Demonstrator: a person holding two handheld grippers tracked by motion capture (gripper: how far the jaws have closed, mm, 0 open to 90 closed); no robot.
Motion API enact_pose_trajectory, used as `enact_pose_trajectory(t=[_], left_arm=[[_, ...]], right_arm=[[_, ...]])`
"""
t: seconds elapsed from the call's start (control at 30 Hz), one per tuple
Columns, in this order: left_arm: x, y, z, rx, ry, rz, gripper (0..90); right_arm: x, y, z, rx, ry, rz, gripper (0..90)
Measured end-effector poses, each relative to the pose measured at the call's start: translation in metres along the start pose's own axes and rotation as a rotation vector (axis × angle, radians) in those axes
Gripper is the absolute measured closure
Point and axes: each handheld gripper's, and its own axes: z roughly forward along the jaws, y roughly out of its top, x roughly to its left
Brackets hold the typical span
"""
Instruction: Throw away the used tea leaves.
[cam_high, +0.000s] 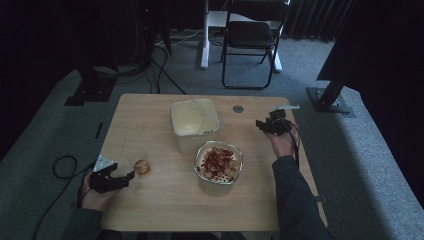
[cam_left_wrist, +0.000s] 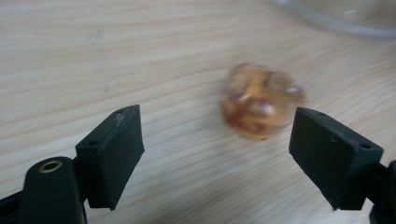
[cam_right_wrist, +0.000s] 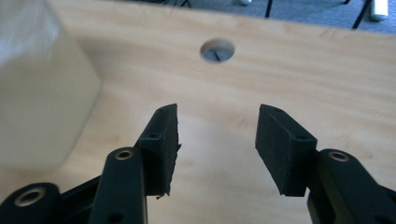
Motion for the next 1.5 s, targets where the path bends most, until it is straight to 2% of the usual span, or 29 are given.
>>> enact_pose_trajectory(t=[0.17, 0.23, 0.37, 0.5, 0.6, 0.73, 0.93, 1.07, 1.17, 1.27, 1.43, 1.5], left_arm=[[-0.013, 0.007, 0.007, -0.027, -0.035, 0.046, 18.0], [-0.016, 0.011, 0.009, -0.044, -0.038, 0.056, 18.0], [-0.018, 0.015, 0.011, -0.071, -0.043, 0.056, 20.6], [-0.017, 0.018, 0.011, -0.096, -0.053, 0.043, 23.7], [-0.019, 0.021, 0.012, -0.115, -0.054, 0.056, 25.7], [-0.022, 0.026, 0.012, -0.143, -0.055, 0.067, 26.1], [-0.025, 0.032, 0.013, -0.154, -0.051, 0.081, 28.2], [-0.029, 0.039, 0.01, -0.179, -0.072, 0.079, 29.4], [-0.035, 0.047, 0.007, -0.191, -0.088, 0.096, 29.5], [-0.043, 0.054, 0.006, -0.193, -0.109, 0.113, 29.5], [-0.054, 0.064, 0.006, -0.198, -0.145, 0.137, 29.5], [-0.056, 0.067, 0.006, -0.201, -0.154, 0.145, 29.5]], right_arm=[[0.01, -0.034, -0.004, 0.038, 0.009, -0.063, 46.5], [0.012, -0.047, -0.006, 0.052, 0.019, -0.068, 46.4], [0.016, -0.072, -0.011, 0.061, 0.062, -0.052, 46.1], [0.03, -0.096, -0.019, 0.08, 0.093, -0.087, 46.0], [0.04, -0.11, -0.026, 0.075, 0.119, -0.103, 45.8], [0.05, -0.12, -0.032, 0.071, 0.144, -0.122, 45.6], [0.064, -0.135, -0.041, 0.071, 0.202, -0.145, 43.5], [0.076, -0.145, -0.05, 0.074, 0.256, -0.166, 39.5], [0.083, -0.149, -0.057, 0.059, 0.291, -0.172, 36.0], [0.09, -0.15, -0.062, 0.047, 0.319, -0.2, 34.0], [0.099, -0.151, -0.063, 0.032, 0.36, -0.243, 31.8], [0.102, -0.149, -0.063, 0.028, 0.355, -0.271, 31.5]])
